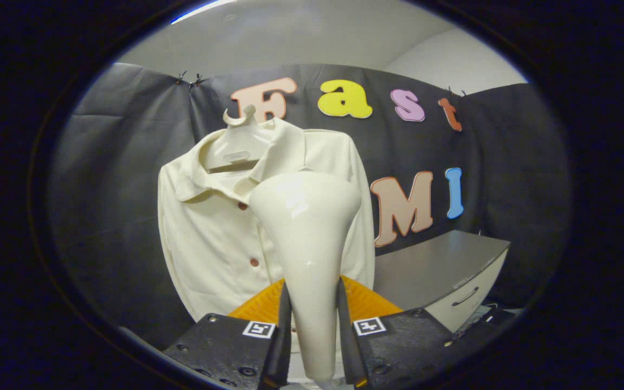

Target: Iron the clothes twice with a garment steamer, once on the left side and once on the right side.

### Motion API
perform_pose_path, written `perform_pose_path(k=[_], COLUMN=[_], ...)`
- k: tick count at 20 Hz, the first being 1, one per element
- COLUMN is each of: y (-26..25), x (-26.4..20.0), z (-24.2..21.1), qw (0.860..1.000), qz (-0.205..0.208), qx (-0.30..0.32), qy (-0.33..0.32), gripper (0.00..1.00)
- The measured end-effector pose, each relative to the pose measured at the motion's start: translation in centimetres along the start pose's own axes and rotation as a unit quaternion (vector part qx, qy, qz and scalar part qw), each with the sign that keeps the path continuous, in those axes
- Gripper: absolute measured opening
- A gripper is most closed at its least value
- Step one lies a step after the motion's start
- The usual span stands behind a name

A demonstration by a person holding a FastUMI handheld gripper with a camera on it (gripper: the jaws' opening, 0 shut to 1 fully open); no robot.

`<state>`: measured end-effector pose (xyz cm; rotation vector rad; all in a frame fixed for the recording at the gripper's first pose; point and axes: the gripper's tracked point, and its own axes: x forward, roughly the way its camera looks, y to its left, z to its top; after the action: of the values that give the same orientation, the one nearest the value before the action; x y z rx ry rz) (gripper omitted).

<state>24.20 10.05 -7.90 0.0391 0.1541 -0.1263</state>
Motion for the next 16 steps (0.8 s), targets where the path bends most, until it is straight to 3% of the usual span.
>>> perform_pose_path(k=[7,16], y=[0.5,0.9], x=[4.1,7.8], z=[0.2,-3.8], qw=[0.999,0.998], qz=[0.024,0.032], qx=[-0.02,-0.043], qy=[0.009,0.038], gripper=[0.38,0.39])
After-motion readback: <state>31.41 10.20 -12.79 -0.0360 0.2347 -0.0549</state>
